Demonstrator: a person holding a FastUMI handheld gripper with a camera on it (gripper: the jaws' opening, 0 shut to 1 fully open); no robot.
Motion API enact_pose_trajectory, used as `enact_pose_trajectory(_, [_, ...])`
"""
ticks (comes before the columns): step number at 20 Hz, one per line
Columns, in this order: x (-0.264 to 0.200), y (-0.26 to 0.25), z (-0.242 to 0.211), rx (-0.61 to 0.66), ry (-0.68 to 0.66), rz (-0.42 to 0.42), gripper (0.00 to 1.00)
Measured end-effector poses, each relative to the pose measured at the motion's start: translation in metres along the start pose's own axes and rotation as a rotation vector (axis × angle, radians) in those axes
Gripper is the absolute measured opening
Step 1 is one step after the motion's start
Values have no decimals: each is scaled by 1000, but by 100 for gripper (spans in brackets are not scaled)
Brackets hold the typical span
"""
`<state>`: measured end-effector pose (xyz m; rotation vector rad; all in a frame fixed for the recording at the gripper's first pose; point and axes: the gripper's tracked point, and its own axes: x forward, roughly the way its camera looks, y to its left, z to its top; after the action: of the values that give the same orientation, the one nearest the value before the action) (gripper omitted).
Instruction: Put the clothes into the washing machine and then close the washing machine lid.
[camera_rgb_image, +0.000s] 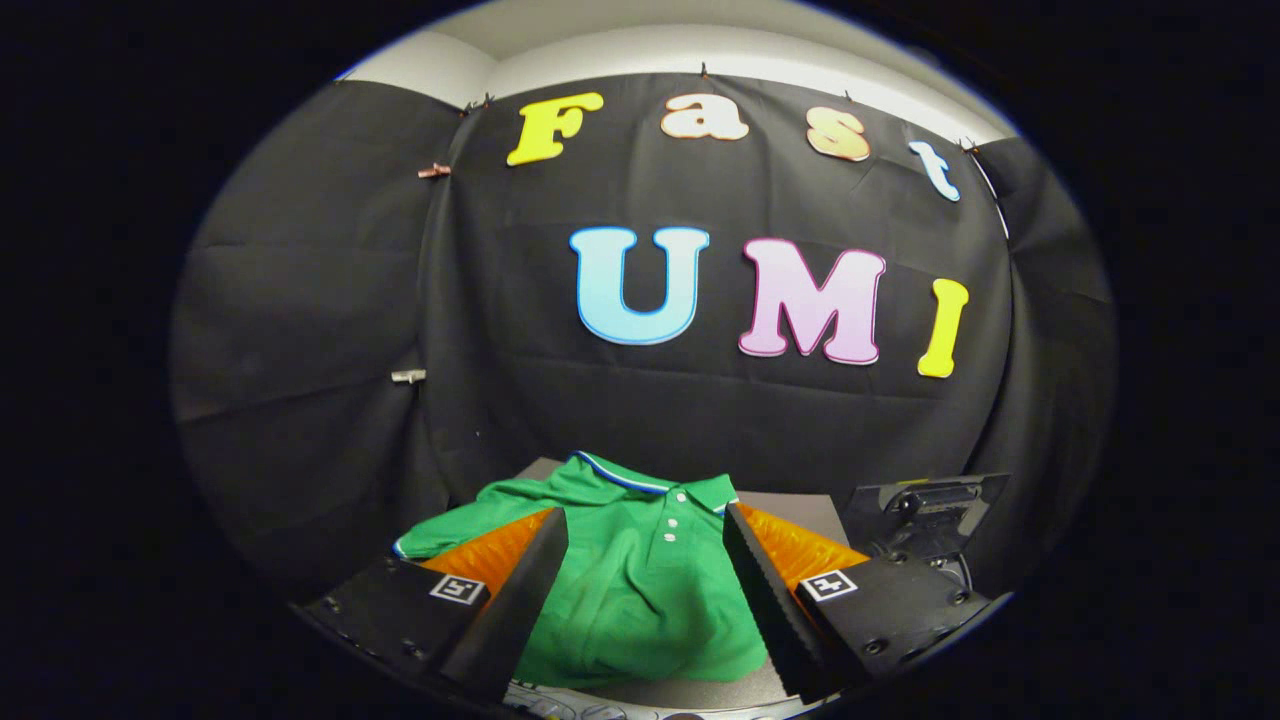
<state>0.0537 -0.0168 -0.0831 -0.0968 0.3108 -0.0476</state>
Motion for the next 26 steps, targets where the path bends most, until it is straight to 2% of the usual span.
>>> enact_pose_trajectory(3, [27, -6, -29, -47, 130, -19, 98])
enact_pose_trajectory(6, [47, -1, -102, -52, 431, 11, 98])
enact_pose_trajectory(8, [57, 0, -95, -13, 463, 17, 81])
enact_pose_trajectory(9, [53, 0, -102, -21, 503, 30, 80])
enact_pose_trajectory(12, [55, 1, -101, -42, 512, 63, 80])
enact_pose_trajectory(14, [55, 6, -103, 14, 525, 89, 80])
enact_pose_trajectory(16, [57, 6, -99, 7, 525, 91, 41])
enact_pose_trajectory(17, [58, 7, -99, -45, 515, 105, 21])
enact_pose_trajectory(19, [55, 10, -93, -109, 480, 131, 21])
enact_pose_trajectory(20, [50, 12, -88, -110, 460, 139, 5])
enact_pose_trajectory(26, [43, 0, -70, -88, 401, 194, 5])
